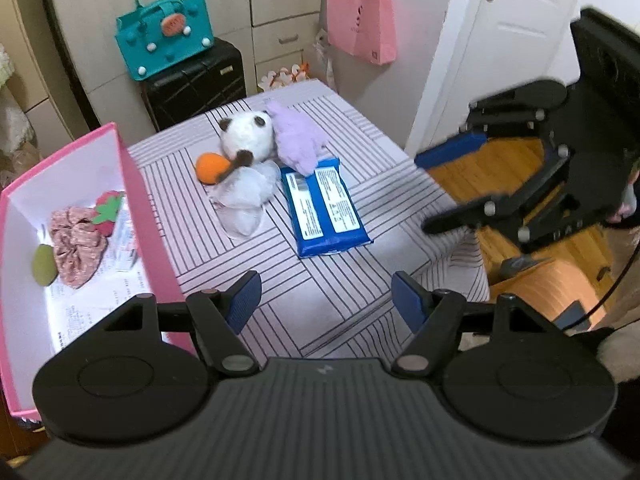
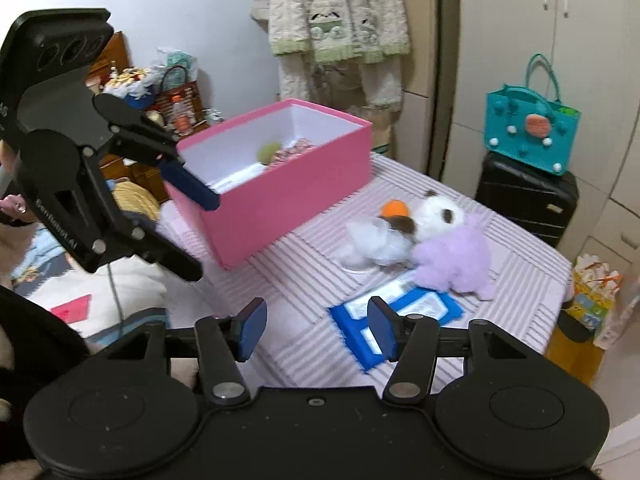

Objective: Organize soft objects
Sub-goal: 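Move both open grippers back toward the blue tissue pack on the table, then grasp the blue tissue pack with the left gripper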

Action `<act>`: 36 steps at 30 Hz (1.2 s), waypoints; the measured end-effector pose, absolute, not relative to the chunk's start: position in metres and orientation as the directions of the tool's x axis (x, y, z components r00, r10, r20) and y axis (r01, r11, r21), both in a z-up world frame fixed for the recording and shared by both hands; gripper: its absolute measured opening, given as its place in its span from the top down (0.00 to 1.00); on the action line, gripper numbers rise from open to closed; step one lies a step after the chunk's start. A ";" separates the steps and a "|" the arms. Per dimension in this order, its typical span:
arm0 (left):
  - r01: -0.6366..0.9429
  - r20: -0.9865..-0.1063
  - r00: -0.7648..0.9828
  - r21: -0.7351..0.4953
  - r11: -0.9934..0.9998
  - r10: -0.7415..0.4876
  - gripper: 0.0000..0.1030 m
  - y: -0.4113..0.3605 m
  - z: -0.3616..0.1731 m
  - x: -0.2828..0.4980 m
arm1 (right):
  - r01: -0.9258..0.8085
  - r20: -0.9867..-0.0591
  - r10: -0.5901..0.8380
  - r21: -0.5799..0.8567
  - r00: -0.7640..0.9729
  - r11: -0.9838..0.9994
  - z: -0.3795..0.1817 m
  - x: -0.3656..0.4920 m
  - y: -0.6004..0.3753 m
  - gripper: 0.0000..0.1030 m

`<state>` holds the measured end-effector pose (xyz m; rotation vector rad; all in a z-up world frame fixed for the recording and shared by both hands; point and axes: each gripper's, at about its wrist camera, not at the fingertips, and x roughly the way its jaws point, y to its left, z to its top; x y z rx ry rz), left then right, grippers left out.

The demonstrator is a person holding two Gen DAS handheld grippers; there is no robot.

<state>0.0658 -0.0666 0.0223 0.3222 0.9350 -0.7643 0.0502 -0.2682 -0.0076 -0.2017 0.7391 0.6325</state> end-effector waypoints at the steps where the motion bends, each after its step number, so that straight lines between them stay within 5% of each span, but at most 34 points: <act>1: 0.719 -0.821 0.357 -0.065 0.693 -0.446 0.33 -0.071 0.018 0.066 | -0.596 -0.681 0.458 0.039 0.572 0.802 -0.011 0.052 -0.271 0.40; 11: 0.690 -0.805 0.317 -0.168 0.704 -0.502 0.35 -0.099 -0.033 0.091 | -0.574 -0.653 0.448 0.024 0.610 0.818 -0.058 0.104 -0.304 0.40; 24: 0.487 -0.798 0.349 -0.293 0.823 -0.491 0.60 -0.101 -0.088 0.110 | -0.577 -0.719 0.462 0.103 0.520 0.810 -0.109 0.185 -0.312 0.40; 33: 0.373 -0.769 0.306 -0.446 0.814 -0.562 0.64 -0.105 -0.104 0.113 | -0.563 -0.708 0.526 0.217 0.471 0.797 -0.123 0.197 -0.321 0.40; 36: 0.354 -0.756 0.331 -0.455 0.817 -0.565 0.64 -0.103 -0.107 0.111 | -0.564 -0.715 0.534 0.235 0.452 0.792 -0.125 0.187 -0.323 0.50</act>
